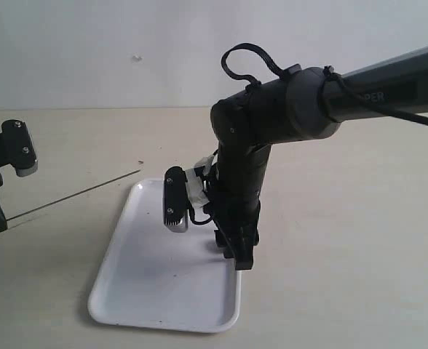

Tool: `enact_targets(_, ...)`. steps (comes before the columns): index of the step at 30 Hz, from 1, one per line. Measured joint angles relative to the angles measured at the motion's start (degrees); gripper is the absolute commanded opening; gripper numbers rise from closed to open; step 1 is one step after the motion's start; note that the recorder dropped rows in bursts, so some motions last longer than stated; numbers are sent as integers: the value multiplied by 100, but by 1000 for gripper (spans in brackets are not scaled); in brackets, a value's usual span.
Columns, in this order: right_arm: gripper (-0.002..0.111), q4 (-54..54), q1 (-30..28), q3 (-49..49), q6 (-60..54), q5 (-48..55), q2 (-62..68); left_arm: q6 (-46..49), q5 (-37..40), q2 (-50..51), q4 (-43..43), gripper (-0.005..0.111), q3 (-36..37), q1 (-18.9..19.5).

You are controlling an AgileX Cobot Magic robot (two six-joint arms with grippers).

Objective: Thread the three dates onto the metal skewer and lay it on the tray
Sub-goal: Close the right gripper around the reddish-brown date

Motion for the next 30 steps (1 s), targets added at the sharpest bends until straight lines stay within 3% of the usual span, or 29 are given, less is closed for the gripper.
enact_targets(7, 51, -12, 0, 0, 21, -22, 46, 0, 0, 0, 0, 0, 0, 0)
enact_targets(13, 31, -21, 0, 0, 32, -22, 46, 0, 0, 0, 0, 0, 0, 0)
enact_targets(30, 31, -21, 0, 0, 53, 170, 46, 0, 0, 0, 0, 0, 0, 0)
